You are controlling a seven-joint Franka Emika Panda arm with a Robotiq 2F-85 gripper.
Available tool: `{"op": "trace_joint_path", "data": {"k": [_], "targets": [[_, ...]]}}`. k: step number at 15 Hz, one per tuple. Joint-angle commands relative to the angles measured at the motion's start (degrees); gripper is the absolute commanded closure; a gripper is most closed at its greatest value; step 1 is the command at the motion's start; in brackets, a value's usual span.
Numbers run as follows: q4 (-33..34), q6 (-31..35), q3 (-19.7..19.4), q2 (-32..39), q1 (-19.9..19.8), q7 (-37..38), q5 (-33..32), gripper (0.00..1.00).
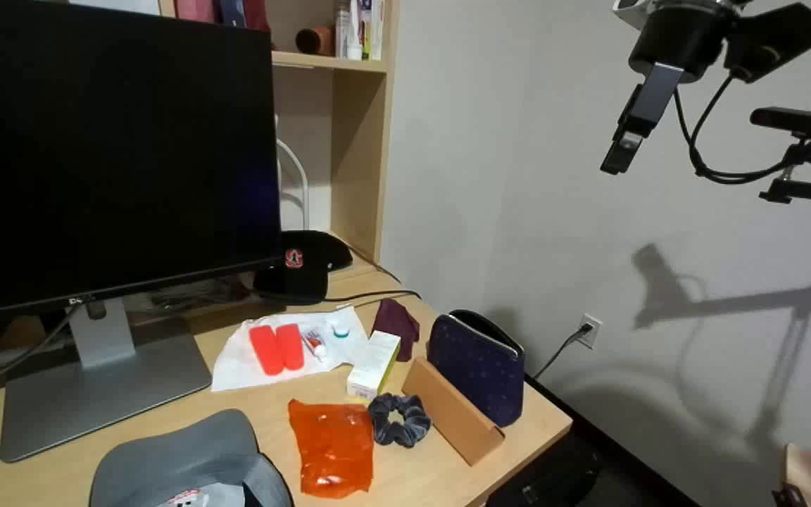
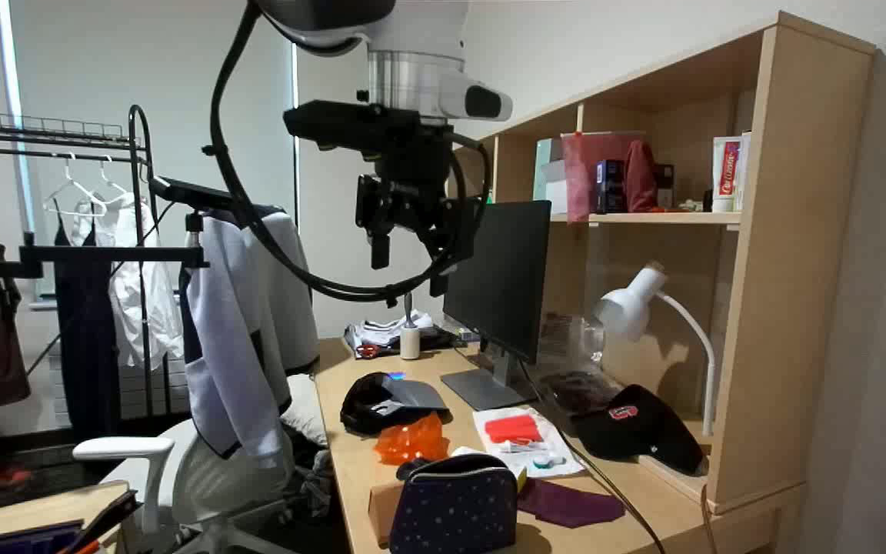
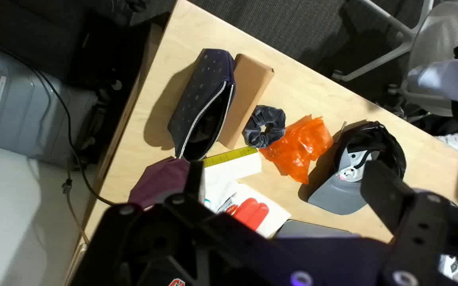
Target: Put the white object in the blue purse
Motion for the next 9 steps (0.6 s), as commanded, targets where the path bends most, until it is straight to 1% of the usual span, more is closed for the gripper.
{"op": "trace_joint_path", "data": {"k": [1, 5, 9], "targets": [[0.16, -0.27, 1.92, 0.35, -2.22, -0.70, 0.85, 0.00], [1.81, 0.29, 3.46, 2.78, -1.85, -0.90, 1.01, 0.00], [5.85, 2.05, 6.41, 8.66, -0.67, -0.68, 1.57, 0.00]]}}
